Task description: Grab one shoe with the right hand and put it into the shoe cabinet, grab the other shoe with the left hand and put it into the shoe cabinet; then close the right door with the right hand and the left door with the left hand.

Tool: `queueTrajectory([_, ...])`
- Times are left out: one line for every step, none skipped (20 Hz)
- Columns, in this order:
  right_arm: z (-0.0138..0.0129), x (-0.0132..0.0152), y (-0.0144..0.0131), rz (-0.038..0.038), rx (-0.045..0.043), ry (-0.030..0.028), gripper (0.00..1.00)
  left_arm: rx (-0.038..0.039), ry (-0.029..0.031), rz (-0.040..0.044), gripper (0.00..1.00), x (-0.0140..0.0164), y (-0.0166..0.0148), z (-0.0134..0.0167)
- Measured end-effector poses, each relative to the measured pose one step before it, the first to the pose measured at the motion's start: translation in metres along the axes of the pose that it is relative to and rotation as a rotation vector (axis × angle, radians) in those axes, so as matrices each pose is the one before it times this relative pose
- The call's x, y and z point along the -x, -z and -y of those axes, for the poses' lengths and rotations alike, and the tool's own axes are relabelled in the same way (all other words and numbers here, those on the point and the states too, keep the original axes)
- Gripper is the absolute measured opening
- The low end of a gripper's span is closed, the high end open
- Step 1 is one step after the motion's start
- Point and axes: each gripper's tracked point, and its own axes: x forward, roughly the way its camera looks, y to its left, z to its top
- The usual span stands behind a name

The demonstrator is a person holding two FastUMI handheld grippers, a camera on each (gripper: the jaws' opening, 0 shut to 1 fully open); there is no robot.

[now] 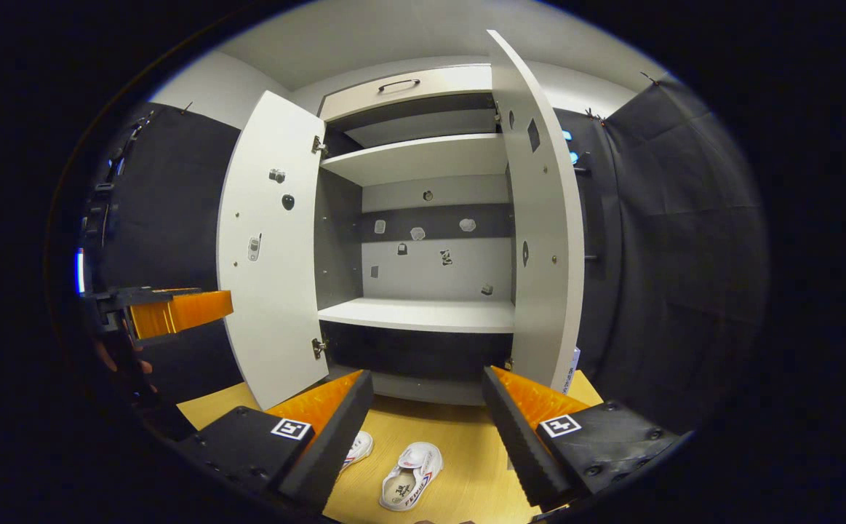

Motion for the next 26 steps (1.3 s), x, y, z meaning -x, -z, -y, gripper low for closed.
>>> queueTrajectory([-0.0029,-0.00094,-0.00082,-0.0015,-0.00284,0.01244,0.98,0.0036,0.01236,0.00124,0.95,-0.00116,0.00046,-0.0018])
queueTrajectory([-0.0038,0.00046,-0.00062,-0.00145,-0.0074,0.01399,0.98,0.00352,0.01334,0.00544,0.95,-0.00075,-0.00176,-0.00278])
queueTrajectory([-0.00323,-0.00086,0.00052,-0.00166,-0.00459,0.01571,0.98,0.00098,0.01218,0.00296,0.95,-0.00075,-0.00091,-0.00329])
queueTrajectory([-0.00283,-0.00115,0.00202,-0.00664,0.00358,0.01829,0.98,-0.00019,0.01123,-0.00379,0.95,-0.00133,0.00237,-0.0043])
queueTrajectory([-0.00149,-0.00006,0.00153,-0.00618,0.00542,0.02012,0.98,-0.0005,0.011,-0.00791,0.95,-0.00011,0.00233,-0.00442])
queueTrajectory([-0.00224,0.00159,0.00073,-0.00528,0.00131,0.01397,0.98,0.0007,0.00874,-0.0073,0.95,-0.00029,0.00407,-0.00507])
queueTrajectory([-0.00298,0.00026,0.00137,-0.00675,-0.00128,0.00975,0.98,0.00159,0.01004,-0.00537,0.95,-0.00055,0.00225,-0.00529])
queueTrajectory([-0.00315,0.00047,0.002,-0.00851,0.00125,0.00765,0.98,-0.00033,0.0082,-0.00764,0.95,-0.00029,0.00394,-0.00555])
queueTrajectory([-0.0025,-0.00007,0.00324,-0.01256,0.00472,0.00746,0.98,-0.00312,0.00805,-0.00514,0.95,0.00115,0.00264,-0.00515])
queueTrajectory([-0.00255,0.00122,0.00392,-0.01523,0.00286,0.00552,0.98,-0.00381,0.00706,-0.00262,0.95,0.00029,0.002,-0.00512])
queueTrajectory([-0.00181,-0.00047,0.00438,-0.01391,0.00042,0.00647,0.98,-0.00331,0.00807,-0.00386,0.95,0.00167,0.00128,-0.00509])
queueTrajectory([-0.00127,0.00039,0.00468,-0.01442,-0.00019,0.00941,0.98,-0.00043,0.00915,-0.00427,0.95,0.00145,0.0046,-0.00427])
queueTrajectory([-0.00069,-0.00072,0.00524,-0.01698,-0.0012,0.01205,0.98,0.003,0.01128,-0.00206,0.95,0.00208,0.00154,-0.00426])
queueTrajectory([-0.00102,-0.00073,0.00535,-0.0158,-0.00344,0.00945,0.98,0.00348,0.00968,-0.00533,0.95,0.00074,0.00448,-0.00322])
queueTrajectory([-0.00279,-0.00139,0.00624,-0.01854,-0.00625,0.00502,0.98,0.00309,0.00802,-0.00725,0.95,0.00265,0.00411,-0.00521])
queueTrajectory([-0.00256,-0.00164,0.00822,-0.02331,-0.00638,0.0021,0.98,0.00397,0.00692,-0.00808,0.95,0.0015,0.00472,-0.00415])
queueTrajectory([-0.00379,-0.00174,0.00998,-0.03179,-0.00729,-0.00043,0.98,0.00488,0.00861,-0.00963,0.95,0.00232,0.00448,-0.00342])
queueTrajectory([-0.00523,-0.00287,0.01017,-0.02818,-0.0038,-0.00465,0.98,0.00423,0.00719,-0.00974,0.95,0.00182,0.00536,-0.00334])
queueTrajectory([-0.00438,-0.00384,0.00879,-0.02339,0.00084,-0.00355,0.99,0.00297,0.00595,-0.00985,0.95,0.00214,0.00459,-0.00363])
queueTrajectory([-0.00593,-0.00403,0.00783,-0.02335,0.00151,-0.00801,0.98,0.00141,0.0053,-0.0085,0.95,0.00171,0.00505,-0.00366])
queueTrajectory([-0.00499,-0.00454,0.00913,-0.026,0.00321,-0.00841,0.98,0.00007,0.00295,-0.00697,0.95,0.00213,0.00336,-0.00332])
queueTrajectory([-0.00486,-0.00456,0.0101,-0.02465,-0.00095,-0.00983,0.98,0.00022,0.00172,-0.00428,0.95,0.00018,0.00203,-0.00198])
queueTrajectory([-0.00436,-0.00598,0.00834,-0.02511,-0.00776,-0.00813,0.99,0.00141,0.00013,-0.00359,0.95,0.00175,0.00101,-0.00161])
queueTrajectory([-0.00529,-0.00649,0.00984,-0.0238,-0.00609,-0.00959,0.98,0.00278,0.00075,-0.0035,0.95,-0.00086,0.00245,-0.0014])
queueTrajectory([-0.00302,-0.00676,0.01051,-0.02887,-0.00101,-0.00343,0.98,0.0021,-0.0008,-0.00297,0.95,0.00132,0.00177,-0.00147])
queueTrajectory([-0.0016,-0.00723,0.011,-0.03001,0.0017,-0.00214,0.99,0.00065,-0.00349,-0.00224,0.95,0.00084,0.00217,-0.00146])
